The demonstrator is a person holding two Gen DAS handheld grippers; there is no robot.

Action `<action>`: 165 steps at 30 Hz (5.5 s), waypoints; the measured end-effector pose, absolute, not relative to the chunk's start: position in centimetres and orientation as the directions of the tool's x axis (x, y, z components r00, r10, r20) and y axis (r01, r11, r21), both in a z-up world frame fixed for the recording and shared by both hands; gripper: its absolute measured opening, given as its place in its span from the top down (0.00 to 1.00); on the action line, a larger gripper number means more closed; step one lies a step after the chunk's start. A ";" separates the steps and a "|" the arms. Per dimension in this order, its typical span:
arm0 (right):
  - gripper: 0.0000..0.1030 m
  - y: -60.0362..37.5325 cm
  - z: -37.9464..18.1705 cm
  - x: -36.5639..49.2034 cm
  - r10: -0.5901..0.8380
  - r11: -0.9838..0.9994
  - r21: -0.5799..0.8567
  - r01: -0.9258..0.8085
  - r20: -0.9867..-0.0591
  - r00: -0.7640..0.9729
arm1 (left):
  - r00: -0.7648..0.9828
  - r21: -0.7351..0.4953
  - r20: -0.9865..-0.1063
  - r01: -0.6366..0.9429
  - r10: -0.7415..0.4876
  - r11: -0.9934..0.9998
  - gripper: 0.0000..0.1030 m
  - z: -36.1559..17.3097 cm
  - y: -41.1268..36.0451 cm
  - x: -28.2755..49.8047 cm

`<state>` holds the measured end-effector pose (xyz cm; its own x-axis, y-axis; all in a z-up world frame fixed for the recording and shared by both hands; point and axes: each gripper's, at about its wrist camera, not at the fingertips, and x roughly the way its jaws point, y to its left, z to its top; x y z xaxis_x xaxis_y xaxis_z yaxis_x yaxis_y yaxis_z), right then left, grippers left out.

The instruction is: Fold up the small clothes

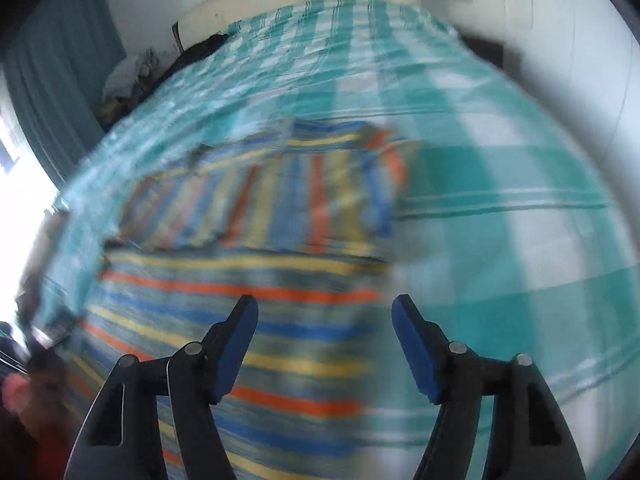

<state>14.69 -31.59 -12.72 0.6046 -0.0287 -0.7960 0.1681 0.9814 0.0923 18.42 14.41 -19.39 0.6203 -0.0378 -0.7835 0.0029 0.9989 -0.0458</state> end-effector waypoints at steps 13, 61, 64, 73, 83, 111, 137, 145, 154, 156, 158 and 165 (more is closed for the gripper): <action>0.03 -42.7 -19.4 5.9 -0.258 0.919 -0.014 0.395 -0.779 0.572 | 0.624 -0.038 -0.781 -0.005 -0.027 0.999 0.00 -19.4 14.5 18.4; 0.00 -41.8 -20.2 7.7 -0.259 0.915 -0.012 0.403 -0.782 0.567 | 0.622 -0.066 -0.782 -0.002 -0.050 0.998 0.00 -19.6 14.7 18.5; 0.00 -41.4 -20.1 7.9 -0.281 0.914 -0.040 0.404 -0.782 0.556 | 0.605 -0.072 -0.794 0.008 -0.062 0.997 0.00 -19.4 14.9 18.7; 0.05 -39.7 -14.8 4.6 0.043 0.929 0.207 0.306 -0.883 0.466 | 0.314 -0.296 -0.902 0.054 -0.298 0.954 0.02 -15.9 14.9 10.9; 0.83 -29.6 -19.6 -1.5 0.337 0.917 0.352 0.187 -0.935 0.110 | 0.158 -0.134 -0.973 0.198 -0.166 0.971 0.88 -17.8 7.9 5.5; 0.54 -40.2 -13.0 24.6 0.213 0.872 0.434 0.226 -0.752 0.624 | 0.434 -0.401 -0.815 0.058 -0.385 0.914 0.32 -13.8 9.0 30.6; 0.52 -40.3 -19.1 9.5 0.076 0.926 0.288 0.242 -0.772 0.631 | 0.462 -0.267 -0.847 0.058 -0.263 0.962 0.99 -14.0 5.7 43.6; 0.36 -37.7 -19.3 10.0 0.001 0.969 0.155 0.192 -0.781 0.624 | 0.420 -0.144 -0.896 0.034 -0.145 0.989 0.71 -15.0 5.6 42.1; 0.55 -36.5 -12.8 13.1 0.145 0.951 0.297 0.082 -0.666 0.732 | 0.524 -0.229 -0.755 0.351 -0.394 0.908 0.45 -10.2 2.4 28.6; 0.57 -35.4 -12.2 15.3 0.247 0.932 0.363 -0.005 -0.624 0.741 | 0.433 -0.164 -0.830 0.411 -0.351 0.897 0.64 -13.5 0.2 27.2; 0.62 -34.6 -14.3 17.5 0.326 0.915 0.403 -0.036 -0.681 0.656 | 0.349 -0.106 -0.902 0.391 -0.254 0.914 0.80 -17.2 0.2 26.8; 0.63 -35.9 -17.9 15.2 0.063 0.974 0.167 0.151 -0.846 0.530 | 0.417 -0.037 -0.888 0.356 -0.194 0.934 0.65 -14.7 3.8 22.2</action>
<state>15.16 -35.89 -17.93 0.5301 0.0631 -0.8456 0.1506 0.9744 0.1671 22.25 3.79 -14.73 0.4169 -0.1936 -0.8881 0.3559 0.9338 -0.0365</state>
